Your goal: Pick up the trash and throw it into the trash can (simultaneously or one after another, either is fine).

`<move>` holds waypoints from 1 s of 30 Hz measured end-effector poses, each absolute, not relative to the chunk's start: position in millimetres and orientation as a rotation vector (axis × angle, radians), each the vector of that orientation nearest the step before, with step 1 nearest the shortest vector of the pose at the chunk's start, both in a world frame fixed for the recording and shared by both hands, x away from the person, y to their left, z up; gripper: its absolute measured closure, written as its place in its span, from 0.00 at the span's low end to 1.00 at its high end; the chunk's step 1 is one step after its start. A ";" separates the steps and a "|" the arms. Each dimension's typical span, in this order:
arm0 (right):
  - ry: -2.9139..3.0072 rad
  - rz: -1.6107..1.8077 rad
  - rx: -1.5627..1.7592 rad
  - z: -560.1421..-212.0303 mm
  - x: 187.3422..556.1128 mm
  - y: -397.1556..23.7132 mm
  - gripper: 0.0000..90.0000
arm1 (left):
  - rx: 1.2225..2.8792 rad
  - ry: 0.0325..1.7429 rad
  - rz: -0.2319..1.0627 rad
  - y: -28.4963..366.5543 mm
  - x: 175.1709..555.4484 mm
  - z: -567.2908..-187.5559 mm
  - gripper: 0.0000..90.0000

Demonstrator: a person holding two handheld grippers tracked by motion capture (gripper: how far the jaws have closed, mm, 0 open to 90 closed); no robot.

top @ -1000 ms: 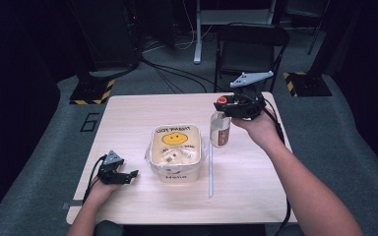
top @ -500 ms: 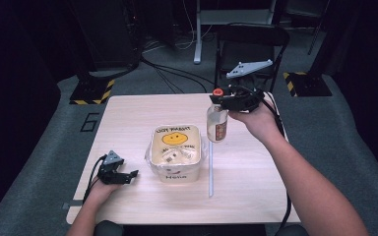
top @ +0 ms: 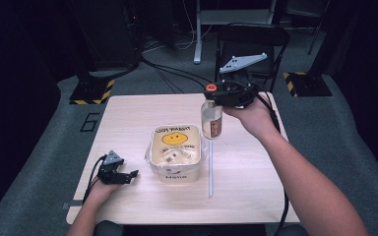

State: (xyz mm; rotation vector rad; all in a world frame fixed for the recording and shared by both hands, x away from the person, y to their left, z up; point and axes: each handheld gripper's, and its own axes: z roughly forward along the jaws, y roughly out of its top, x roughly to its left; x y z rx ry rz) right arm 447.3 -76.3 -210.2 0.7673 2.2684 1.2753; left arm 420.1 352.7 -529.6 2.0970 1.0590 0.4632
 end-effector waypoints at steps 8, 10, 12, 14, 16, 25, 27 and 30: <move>2.277 1.299 0.739 -205.1 445.6 -66.4 0.69 | 2.098 1.058 0.463 352.9 420.2 -529.5 0.18; 2.279 1.301 0.738 -204.5 445.4 -65.1 0.69 | 2.097 1.058 0.462 352.8 420.2 -529.5 0.18; 2.280 1.309 0.726 -203.3 445.0 -61.7 0.69 | 2.096 1.060 0.462 352.7 420.1 -529.6 0.18; 2.286 1.308 0.721 -203.0 445.0 -59.0 0.69 | 2.096 1.060 0.462 352.7 420.1 -529.6 0.18; 2.289 1.310 0.714 -202.9 445.4 -57.1 0.69 | 2.097 1.058 0.462 352.8 420.2 -529.5 0.18; 2.295 1.325 0.688 -201.3 445.8 -47.9 0.69 | 2.097 1.058 0.463 352.7 420.4 -529.6 0.18; 2.300 1.331 0.680 -201.7 445.8 -43.4 0.69 | 2.097 1.058 0.463 352.8 420.4 -529.5 0.18; 2.303 1.332 0.669 -203.1 446.0 -38.6 0.69 | 2.094 1.060 0.463 352.6 420.4 -529.7 0.18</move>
